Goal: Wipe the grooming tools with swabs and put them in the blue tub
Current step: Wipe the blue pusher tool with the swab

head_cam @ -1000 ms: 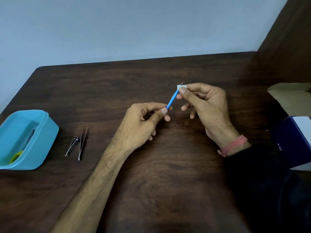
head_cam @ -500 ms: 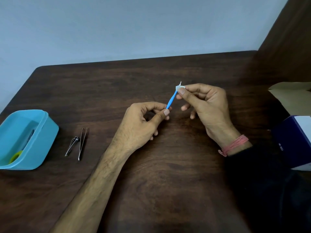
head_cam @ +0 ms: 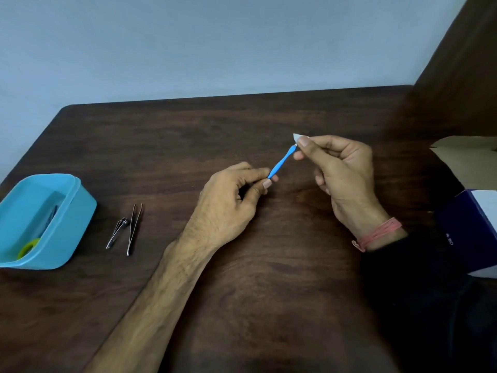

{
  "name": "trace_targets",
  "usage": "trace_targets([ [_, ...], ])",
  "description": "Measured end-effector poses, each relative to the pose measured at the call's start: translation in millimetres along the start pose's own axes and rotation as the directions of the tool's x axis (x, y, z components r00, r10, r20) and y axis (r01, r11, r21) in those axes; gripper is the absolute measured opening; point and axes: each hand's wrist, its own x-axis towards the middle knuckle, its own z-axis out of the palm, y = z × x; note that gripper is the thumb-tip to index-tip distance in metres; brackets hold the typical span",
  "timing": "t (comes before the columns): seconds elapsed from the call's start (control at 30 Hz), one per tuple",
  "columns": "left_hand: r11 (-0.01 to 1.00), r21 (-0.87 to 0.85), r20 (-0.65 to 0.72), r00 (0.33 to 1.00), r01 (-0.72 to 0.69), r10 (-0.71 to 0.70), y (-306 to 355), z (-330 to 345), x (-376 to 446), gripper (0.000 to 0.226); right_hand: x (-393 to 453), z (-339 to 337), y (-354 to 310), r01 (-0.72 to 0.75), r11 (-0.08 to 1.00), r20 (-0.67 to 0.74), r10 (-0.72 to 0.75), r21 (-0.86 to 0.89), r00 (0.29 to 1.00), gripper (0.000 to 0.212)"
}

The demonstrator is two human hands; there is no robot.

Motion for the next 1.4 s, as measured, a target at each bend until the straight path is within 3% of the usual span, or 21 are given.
trace_targets([
  [0.13, 0.999, -0.031, 0.035, 0.999, 0.013, -0.012, 2.3, -0.9, 1.0, 0.020, 0.9, -0.9, -1.8, 0.040, 0.999, -0.001, -0.040, -0.021, 0.999, 0.014],
  [0.43, 0.989, -0.138, 0.048, 0.998, 0.053, -0.046, 6.9, -0.9, 0.1, 0.020, 6.3, -5.6, 0.0, -0.046, 0.997, 0.075, 0.042, 0.055, 0.996, 0.009],
  [0.67, 0.987, -0.130, 0.067, 0.994, 0.094, -0.086, 11.9, -2.2, -1.1, 0.016, 4.5, -4.6, 3.2, 0.002, 0.999, 0.084, 0.001, -0.032, 0.997, 0.009],
  [0.8, 0.950, -0.237, 0.107, 0.978, 0.202, -0.181, 18.4, -7.0, -3.6, 0.018, 1.5, -0.4, 5.2, 0.013, 0.998, 0.042, -0.011, -0.067, 0.999, 0.012],
  [0.87, 0.952, -0.241, 0.134, 0.978, 0.190, -0.161, 18.7, -9.7, -5.1, 0.020, 1.2, 1.6, 4.7, 0.018, 0.997, 0.026, -0.016, -0.075, 1.000, 0.012],
  [1.0, 0.966, -0.214, 0.128, 0.984, 0.146, -0.120, 18.6, -9.8, -4.9, 0.021, 1.9, 1.4, 3.1, 0.002, 0.999, -0.028, -0.003, -0.034, 1.000, 0.017],
  [1.2, 0.930, -0.296, 0.049, 0.976, 0.219, -0.214, 16.8, -7.5, 0.2, 0.020, 3.3, -3.9, -3.9, -0.040, 0.989, -0.018, 0.043, 0.141, 0.999, 0.004],
  [1.4, 0.944, -0.270, 0.081, 0.981, 0.192, -0.176, 13.4, -5.7, -0.2, 0.020, 2.7, 0.8, 1.0, -0.007, 1.000, 0.055, 0.007, 0.004, 0.998, 0.013],
])
